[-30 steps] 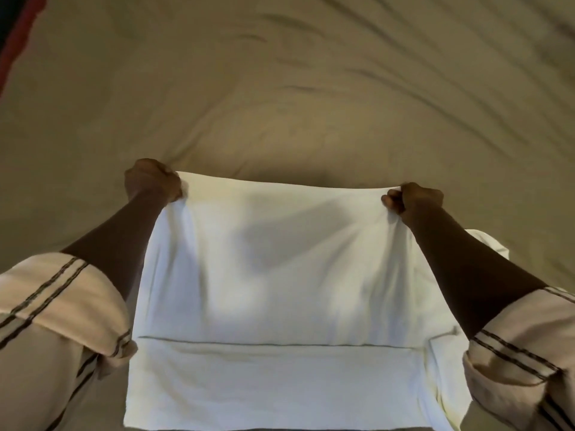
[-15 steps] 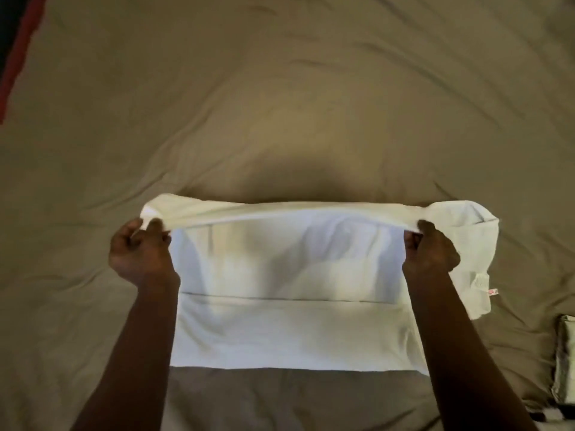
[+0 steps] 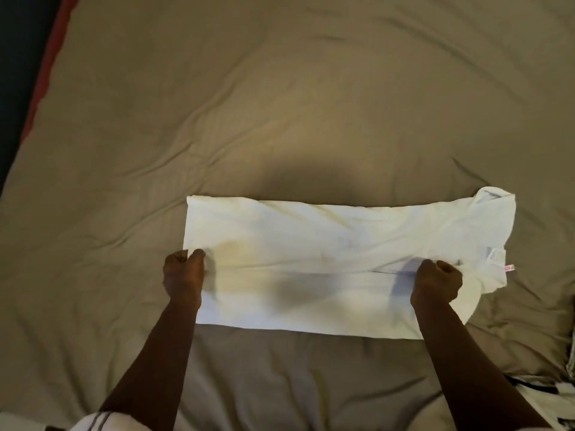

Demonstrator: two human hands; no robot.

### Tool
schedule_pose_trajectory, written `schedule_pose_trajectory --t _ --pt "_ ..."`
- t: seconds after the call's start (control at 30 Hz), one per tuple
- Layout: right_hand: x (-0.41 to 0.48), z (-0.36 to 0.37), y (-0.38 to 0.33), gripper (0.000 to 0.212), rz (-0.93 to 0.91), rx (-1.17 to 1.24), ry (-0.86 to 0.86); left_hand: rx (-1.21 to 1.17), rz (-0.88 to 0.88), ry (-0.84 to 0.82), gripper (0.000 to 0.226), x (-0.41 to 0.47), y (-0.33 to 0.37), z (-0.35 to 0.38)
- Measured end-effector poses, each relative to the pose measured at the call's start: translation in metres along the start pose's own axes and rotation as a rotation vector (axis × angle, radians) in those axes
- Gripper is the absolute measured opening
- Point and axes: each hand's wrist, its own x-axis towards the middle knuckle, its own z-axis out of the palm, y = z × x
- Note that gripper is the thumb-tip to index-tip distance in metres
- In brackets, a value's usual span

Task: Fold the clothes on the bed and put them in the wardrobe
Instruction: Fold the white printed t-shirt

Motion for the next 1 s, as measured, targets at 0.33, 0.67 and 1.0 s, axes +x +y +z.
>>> schedule_pose_trajectory --t 0.33,0.67,1.0 --pt "-0.101 0.095 0.003 0.05 -1.278 -0.631 -0.573 0.466 0.526 0.16 0.043 0.029 0.072 0.045" --pt "-0.105 0.128 0.058 0.081 -1.464 -1.003 -0.541 0.379 0.578 0.481 0.042 0.033 0.086 0.073" --pt "-0.03 0.095 0.07 0.072 -1.128 -0.941 -0.087 0.811 1.295 0.044 0.077 -0.011 -0.024 0.128"
